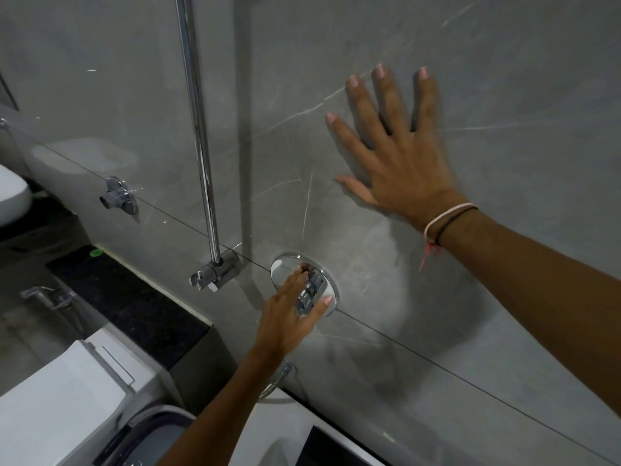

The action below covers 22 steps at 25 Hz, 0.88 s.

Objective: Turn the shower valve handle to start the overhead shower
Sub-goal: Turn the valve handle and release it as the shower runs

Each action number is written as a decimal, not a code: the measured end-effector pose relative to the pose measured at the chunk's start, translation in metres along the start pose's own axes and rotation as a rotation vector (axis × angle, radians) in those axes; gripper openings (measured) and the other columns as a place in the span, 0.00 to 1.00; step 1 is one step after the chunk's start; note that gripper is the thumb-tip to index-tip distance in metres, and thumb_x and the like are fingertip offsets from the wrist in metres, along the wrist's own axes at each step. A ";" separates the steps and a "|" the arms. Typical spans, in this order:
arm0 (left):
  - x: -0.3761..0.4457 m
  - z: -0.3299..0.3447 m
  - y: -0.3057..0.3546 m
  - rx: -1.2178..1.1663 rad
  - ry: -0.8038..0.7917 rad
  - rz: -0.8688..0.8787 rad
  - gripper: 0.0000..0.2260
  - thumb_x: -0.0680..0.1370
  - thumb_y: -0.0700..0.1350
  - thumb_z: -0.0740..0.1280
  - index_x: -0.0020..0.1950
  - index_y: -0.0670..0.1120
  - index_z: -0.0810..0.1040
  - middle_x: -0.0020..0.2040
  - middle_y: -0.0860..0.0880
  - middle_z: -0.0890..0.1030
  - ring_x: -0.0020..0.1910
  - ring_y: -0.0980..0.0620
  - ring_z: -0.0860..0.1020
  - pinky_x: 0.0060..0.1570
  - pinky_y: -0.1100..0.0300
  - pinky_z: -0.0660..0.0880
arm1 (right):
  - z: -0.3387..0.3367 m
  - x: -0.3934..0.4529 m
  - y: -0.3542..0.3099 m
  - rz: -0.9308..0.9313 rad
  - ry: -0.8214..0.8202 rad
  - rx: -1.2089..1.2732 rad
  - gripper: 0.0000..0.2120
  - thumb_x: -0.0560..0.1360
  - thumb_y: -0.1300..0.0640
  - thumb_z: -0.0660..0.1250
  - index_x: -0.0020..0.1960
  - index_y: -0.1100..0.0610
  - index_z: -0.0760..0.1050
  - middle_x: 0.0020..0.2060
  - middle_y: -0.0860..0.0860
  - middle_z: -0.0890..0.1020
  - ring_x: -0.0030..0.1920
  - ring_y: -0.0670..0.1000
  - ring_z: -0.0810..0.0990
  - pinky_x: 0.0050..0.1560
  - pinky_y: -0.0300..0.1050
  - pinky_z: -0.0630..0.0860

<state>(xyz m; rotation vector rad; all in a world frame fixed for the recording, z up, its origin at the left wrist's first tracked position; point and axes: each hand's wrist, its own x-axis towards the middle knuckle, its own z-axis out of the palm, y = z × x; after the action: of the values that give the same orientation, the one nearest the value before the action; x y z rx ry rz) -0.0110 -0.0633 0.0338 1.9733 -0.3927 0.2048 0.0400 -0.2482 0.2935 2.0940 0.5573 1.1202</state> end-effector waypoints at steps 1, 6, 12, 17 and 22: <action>-0.001 0.001 -0.001 0.094 -0.007 0.018 0.36 0.73 0.70 0.64 0.76 0.53 0.65 0.74 0.48 0.74 0.72 0.50 0.73 0.66 0.52 0.77 | -0.001 0.000 0.000 -0.001 0.001 0.004 0.44 0.83 0.31 0.57 0.88 0.54 0.48 0.85 0.67 0.49 0.83 0.75 0.50 0.74 0.83 0.43; -0.004 -0.005 -0.014 0.644 -0.070 0.284 0.47 0.72 0.72 0.63 0.78 0.39 0.62 0.80 0.41 0.63 0.79 0.45 0.60 0.75 0.45 0.66 | -0.001 -0.001 0.001 0.001 0.009 0.005 0.44 0.83 0.31 0.56 0.88 0.54 0.47 0.85 0.67 0.49 0.83 0.74 0.50 0.74 0.82 0.45; 0.000 -0.016 -0.022 0.880 -0.169 0.402 0.50 0.71 0.74 0.61 0.77 0.35 0.62 0.78 0.36 0.64 0.78 0.39 0.62 0.75 0.42 0.65 | -0.002 0.000 0.001 0.005 0.011 0.009 0.44 0.82 0.30 0.56 0.88 0.53 0.47 0.85 0.66 0.49 0.83 0.74 0.50 0.75 0.82 0.45; -0.004 -0.011 -0.017 0.862 -0.138 0.366 0.49 0.72 0.73 0.61 0.77 0.36 0.63 0.78 0.37 0.65 0.78 0.41 0.63 0.75 0.43 0.65 | -0.002 -0.001 0.001 0.010 0.013 0.006 0.45 0.82 0.29 0.56 0.88 0.53 0.47 0.85 0.66 0.49 0.83 0.73 0.50 0.75 0.81 0.46; -0.006 -0.007 -0.018 0.855 -0.098 0.365 0.48 0.72 0.73 0.60 0.77 0.36 0.64 0.78 0.38 0.66 0.77 0.40 0.64 0.74 0.43 0.67 | -0.002 -0.001 0.000 0.007 0.016 -0.016 0.44 0.82 0.30 0.57 0.88 0.54 0.48 0.85 0.66 0.49 0.83 0.73 0.50 0.75 0.82 0.45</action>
<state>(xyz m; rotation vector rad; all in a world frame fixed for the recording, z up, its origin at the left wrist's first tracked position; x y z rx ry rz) -0.0095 -0.0491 0.0195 2.7392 -0.8284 0.5841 0.0378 -0.2478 0.2935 2.0768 0.5475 1.1420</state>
